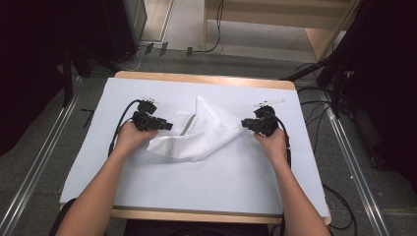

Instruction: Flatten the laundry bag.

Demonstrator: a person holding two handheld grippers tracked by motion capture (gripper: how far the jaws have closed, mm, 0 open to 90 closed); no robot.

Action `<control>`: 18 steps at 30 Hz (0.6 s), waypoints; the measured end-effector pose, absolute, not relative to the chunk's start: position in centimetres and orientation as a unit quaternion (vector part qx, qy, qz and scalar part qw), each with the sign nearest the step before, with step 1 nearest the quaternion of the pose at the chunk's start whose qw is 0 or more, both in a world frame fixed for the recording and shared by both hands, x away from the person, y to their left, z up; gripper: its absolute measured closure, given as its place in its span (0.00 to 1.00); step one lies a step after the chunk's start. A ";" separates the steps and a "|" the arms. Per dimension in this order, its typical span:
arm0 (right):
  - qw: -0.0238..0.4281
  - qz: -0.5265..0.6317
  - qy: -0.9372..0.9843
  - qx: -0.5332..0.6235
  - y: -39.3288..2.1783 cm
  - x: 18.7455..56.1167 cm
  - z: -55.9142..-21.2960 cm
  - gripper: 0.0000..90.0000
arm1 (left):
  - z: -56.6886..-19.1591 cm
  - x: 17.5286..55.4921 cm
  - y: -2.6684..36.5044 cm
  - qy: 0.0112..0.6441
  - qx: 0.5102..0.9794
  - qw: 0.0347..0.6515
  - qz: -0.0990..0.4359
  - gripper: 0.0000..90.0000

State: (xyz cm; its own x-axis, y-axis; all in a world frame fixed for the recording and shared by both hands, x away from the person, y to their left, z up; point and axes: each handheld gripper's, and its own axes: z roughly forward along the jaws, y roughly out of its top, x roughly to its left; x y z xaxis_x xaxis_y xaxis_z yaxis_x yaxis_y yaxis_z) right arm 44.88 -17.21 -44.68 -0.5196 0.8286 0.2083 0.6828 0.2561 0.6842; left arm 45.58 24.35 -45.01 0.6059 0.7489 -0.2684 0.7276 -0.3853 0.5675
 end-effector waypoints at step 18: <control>0.093 0.346 0.778 0.516 -18.2 46.4 -46.8 0.74 | -45.4 45.3 24.2 0.441 0.835 0.329 0.027 1.00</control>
